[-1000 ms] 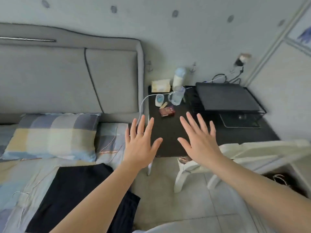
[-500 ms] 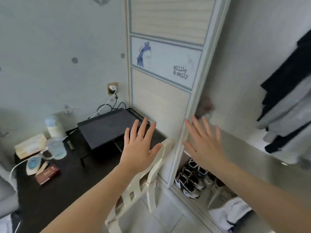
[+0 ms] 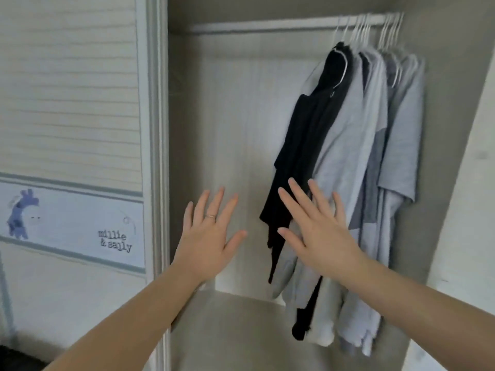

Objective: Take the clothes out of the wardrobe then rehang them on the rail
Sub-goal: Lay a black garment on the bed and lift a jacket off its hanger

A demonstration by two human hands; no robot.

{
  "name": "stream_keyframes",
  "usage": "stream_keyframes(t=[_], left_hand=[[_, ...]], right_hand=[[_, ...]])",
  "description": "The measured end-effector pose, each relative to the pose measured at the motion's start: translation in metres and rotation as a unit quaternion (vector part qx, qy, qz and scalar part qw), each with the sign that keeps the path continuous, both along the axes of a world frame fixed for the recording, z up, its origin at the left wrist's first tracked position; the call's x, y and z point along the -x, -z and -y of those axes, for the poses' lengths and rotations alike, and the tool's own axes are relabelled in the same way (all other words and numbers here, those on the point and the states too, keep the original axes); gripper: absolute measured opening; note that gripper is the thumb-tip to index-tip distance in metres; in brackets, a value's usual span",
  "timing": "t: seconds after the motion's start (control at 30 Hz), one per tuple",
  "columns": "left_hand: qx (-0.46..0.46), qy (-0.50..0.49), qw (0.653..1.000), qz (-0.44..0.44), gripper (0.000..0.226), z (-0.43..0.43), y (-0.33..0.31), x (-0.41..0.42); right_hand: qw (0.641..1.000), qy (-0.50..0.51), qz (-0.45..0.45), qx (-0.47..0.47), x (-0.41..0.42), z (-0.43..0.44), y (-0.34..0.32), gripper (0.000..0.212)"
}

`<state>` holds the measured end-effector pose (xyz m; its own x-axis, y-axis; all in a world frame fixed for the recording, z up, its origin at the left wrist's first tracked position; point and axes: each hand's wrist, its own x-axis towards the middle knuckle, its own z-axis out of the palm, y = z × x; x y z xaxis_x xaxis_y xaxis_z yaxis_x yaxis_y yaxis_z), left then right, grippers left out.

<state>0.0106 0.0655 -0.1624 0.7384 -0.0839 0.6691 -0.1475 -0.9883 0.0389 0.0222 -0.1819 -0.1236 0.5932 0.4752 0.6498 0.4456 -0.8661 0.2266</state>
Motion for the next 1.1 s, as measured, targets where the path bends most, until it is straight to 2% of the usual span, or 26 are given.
stream_keyframes(t=[0.33, 0.57, 0.8, 0.93, 1.1], left_hand=[[0.0, 0.094, 0.992, 0.083, 0.074, 0.033, -0.118, -0.167], [0.046, 0.19, 0.979, 0.059, 0.076, 0.052, -0.191, -0.276], [0.179, 0.278, 0.944, 0.005, 0.074, 0.082, -0.254, -0.359], [0.236, 0.334, 0.912, -0.033, 0.079, 0.105, -0.267, -0.39], [0.276, 0.388, 0.874, -0.09, 0.086, 0.128, -0.27, -0.412]], right_hand=[[0.984, 0.084, 0.158, -0.003, -0.067, 0.014, -0.146, 0.069], [0.956, 0.188, 0.225, 0.018, -0.14, 0.015, -0.238, 0.068], [0.924, 0.304, 0.229, 0.041, -0.203, 0.007, -0.306, 0.054], [0.897, 0.388, 0.204, 0.047, -0.232, -0.003, -0.331, 0.039], [0.873, 0.442, 0.2, 0.05, -0.258, -0.009, -0.348, 0.028]])
